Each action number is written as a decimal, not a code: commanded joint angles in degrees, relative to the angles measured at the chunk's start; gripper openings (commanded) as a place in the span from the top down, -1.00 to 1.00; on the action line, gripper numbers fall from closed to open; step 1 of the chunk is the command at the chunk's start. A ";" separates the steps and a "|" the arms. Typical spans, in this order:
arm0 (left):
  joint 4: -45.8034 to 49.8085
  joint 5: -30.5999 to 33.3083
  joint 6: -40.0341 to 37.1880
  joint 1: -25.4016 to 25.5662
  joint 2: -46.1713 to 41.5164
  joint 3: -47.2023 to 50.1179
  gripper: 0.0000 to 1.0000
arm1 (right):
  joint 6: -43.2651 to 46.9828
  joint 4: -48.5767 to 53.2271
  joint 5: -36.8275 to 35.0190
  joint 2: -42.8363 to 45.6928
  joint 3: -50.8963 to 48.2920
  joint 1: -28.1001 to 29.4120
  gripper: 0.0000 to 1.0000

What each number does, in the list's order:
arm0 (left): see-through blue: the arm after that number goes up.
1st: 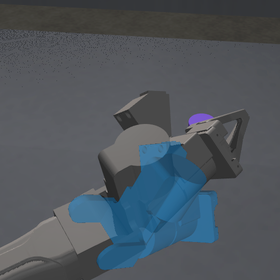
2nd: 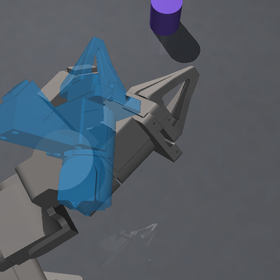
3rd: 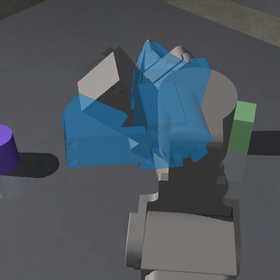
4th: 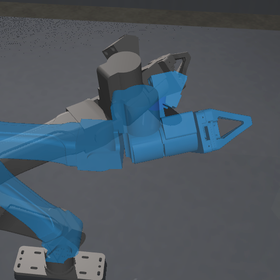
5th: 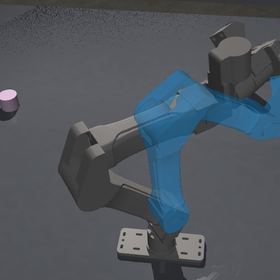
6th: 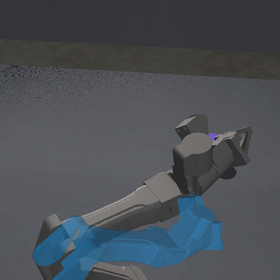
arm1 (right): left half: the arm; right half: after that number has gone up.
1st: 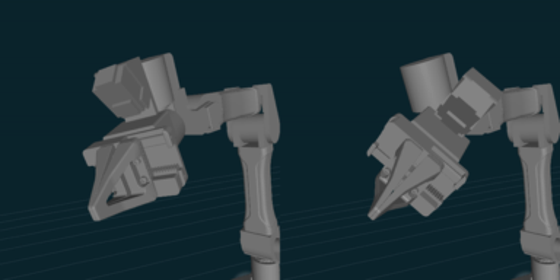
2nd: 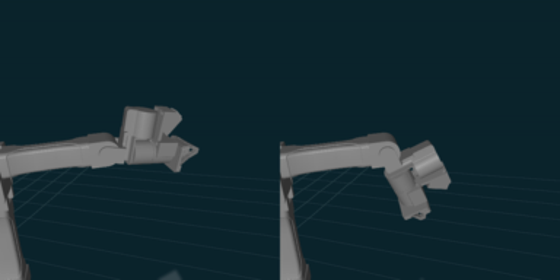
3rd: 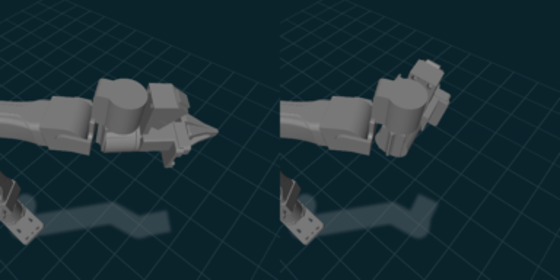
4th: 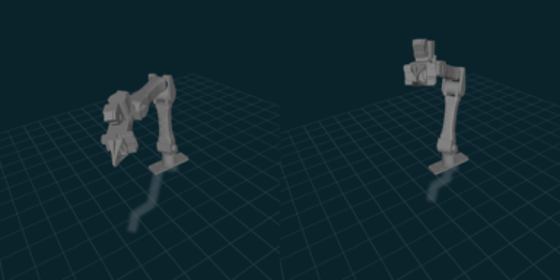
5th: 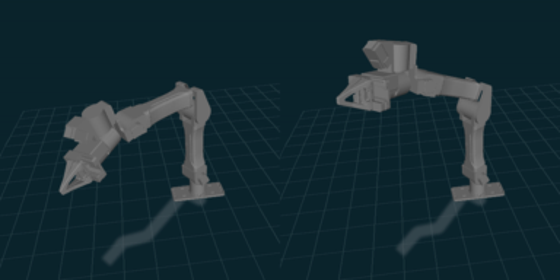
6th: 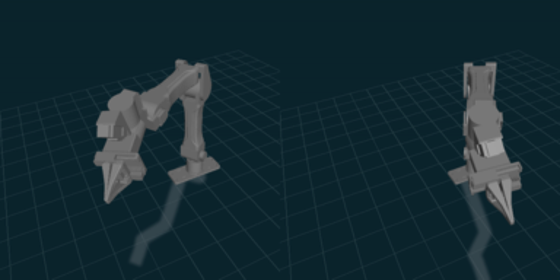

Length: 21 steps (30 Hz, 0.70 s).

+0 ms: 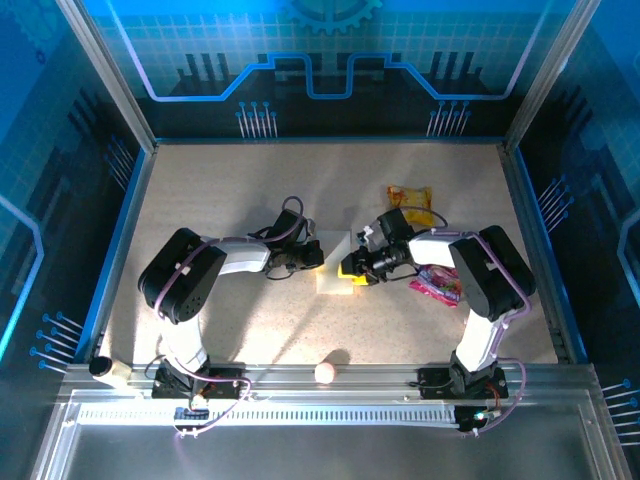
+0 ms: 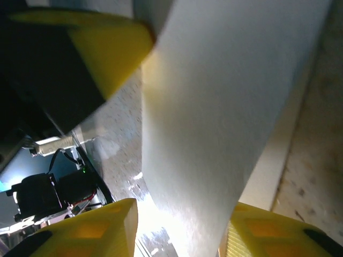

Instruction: Fold a paper plane with a square sheet of paper (fold left side to right side)

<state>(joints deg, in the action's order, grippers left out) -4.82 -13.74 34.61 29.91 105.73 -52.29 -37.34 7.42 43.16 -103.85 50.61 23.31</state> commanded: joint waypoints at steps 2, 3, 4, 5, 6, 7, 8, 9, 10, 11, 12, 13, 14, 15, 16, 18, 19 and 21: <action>2.19 -0.82 0.63 0.63 -0.53 1.73 1.00 | 0.24 -2.02 -1.52 -1.12 2.57 0.21 0.15; 2.06 -0.90 0.64 0.63 -0.56 1.76 1.00 | 0.36 -1.84 -1.64 -1.54 2.88 0.08 0.16; 2.06 -0.85 0.88 0.61 -0.54 1.76 1.00 | 0.33 -1.80 -1.63 -2.05 3.33 -0.08 0.16; 1.97 -0.85 0.76 0.59 -0.56 1.76 1.00 | 0.49 -1.81 -1.68 -2.47 3.74 -0.19 0.16; 1.88 -0.81 0.72 0.60 -0.52 1.85 1.00 | 0.66 -1.58 -1.89 -3.00 4.25 -0.33 0.16; 1.85 -0.90 0.73 0.66 -0.50 1.78 1.00 | 0.90 -1.23 -2.05 -3.35 4.70 -0.41 0.17; 1.94 -0.85 0.73 0.57 -0.53 1.76 1.00 | 1.10 -0.98 -2.17 -3.71 5.18 -0.47 0.17; 1.94 -0.85 0.73 0.60 -0.62 1.91 1.00 | 1.39 -0.48 -2.44 -4.02 5.61 -0.54 0.17; 1.99 -0.76 0.69 0.62 -0.75 1.85 1.00 | 1.63 -0.07 -2.64 -4.28 5.98 -0.71 0.17; 1.88 -0.76 0.72 0.61 -0.79 1.95 1.00 | 1.83 0.16 -2.84 -4.38 6.12 -0.87 0.18; 1.87 -0.69 0.78 0.59 -0.79 2.02 1.00 | 1.83 0.32 -3.03 -4.52 6.24 -1.06 0.18; 1.88 -0.69 0.79 0.63 -0.88 2.13 1.00 | 1.81 0.28 -3.07 -4.60 6.08 -1.29 0.19; 1.75 -0.70 0.76 0.65 -0.97 2.20 1.00 | 1.81 0.36 -3.09 -4.65 5.95 -1.51 0.19; 1.63 -0.60 0.83 0.63 -1.03 2.29 1.00 | 1.83 0.62 -2.99 -4.61 5.76 -1.73 0.19; 1.57 -0.59 0.85 0.60 -1.23 2.37 1.00 | 1.88 0.96 -2.99 -4.61 5.58 -1.84 0.19; 1.47 -0.59 0.83 0.59 -1.36 2.57 1.00 | 2.10 1.53 -3.17 -4.32 4.88 -1.98 0.19; 1.39 -0.63 0.82 0.60 -1.49 2.63 1.00 | 1.99 1.72 -3.23 -4.17 4.47 -2.04 0.19; 1.14 -0.74 0.64 0.59 -1.67 2.64 1.00 | 2.01 0.99 -3.08 -4.23 3.62 -2.28 0.19</action>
<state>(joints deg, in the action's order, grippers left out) -5.91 -13.78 34.63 29.98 105.19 -51.20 -36.40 7.22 40.29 -107.59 55.42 21.71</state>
